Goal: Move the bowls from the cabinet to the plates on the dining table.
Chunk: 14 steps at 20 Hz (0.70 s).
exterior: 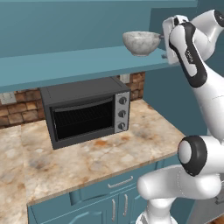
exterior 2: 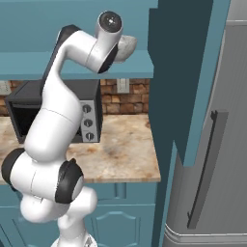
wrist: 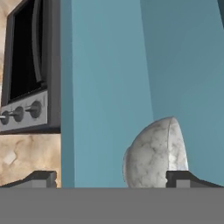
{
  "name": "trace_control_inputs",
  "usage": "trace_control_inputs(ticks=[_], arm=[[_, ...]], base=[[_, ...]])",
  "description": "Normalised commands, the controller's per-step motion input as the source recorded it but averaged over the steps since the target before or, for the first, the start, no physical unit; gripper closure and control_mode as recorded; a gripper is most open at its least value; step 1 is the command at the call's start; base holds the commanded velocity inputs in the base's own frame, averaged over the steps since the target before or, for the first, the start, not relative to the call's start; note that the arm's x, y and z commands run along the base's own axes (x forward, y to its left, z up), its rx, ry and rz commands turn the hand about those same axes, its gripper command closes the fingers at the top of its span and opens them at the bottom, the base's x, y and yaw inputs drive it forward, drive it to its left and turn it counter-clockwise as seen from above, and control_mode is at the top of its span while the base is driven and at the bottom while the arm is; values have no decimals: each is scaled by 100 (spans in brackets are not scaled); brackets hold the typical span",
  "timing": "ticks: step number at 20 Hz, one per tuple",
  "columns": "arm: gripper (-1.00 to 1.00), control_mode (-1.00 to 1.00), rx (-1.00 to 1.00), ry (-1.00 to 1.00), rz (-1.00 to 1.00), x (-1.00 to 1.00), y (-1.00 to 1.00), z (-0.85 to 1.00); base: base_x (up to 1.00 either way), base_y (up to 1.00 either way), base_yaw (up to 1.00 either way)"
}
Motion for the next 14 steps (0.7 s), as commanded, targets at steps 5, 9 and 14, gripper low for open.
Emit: trace_control_inputs(ticks=[5,9,14], arm=[[-100,-100,0,0,0,27,-4,0],[-100,-100,0,0,0,28,-2,0],[-100,-100,0,0,0,29,-1,-1]], base=[[0,0,0],[0,0,0],[0,0,0]])
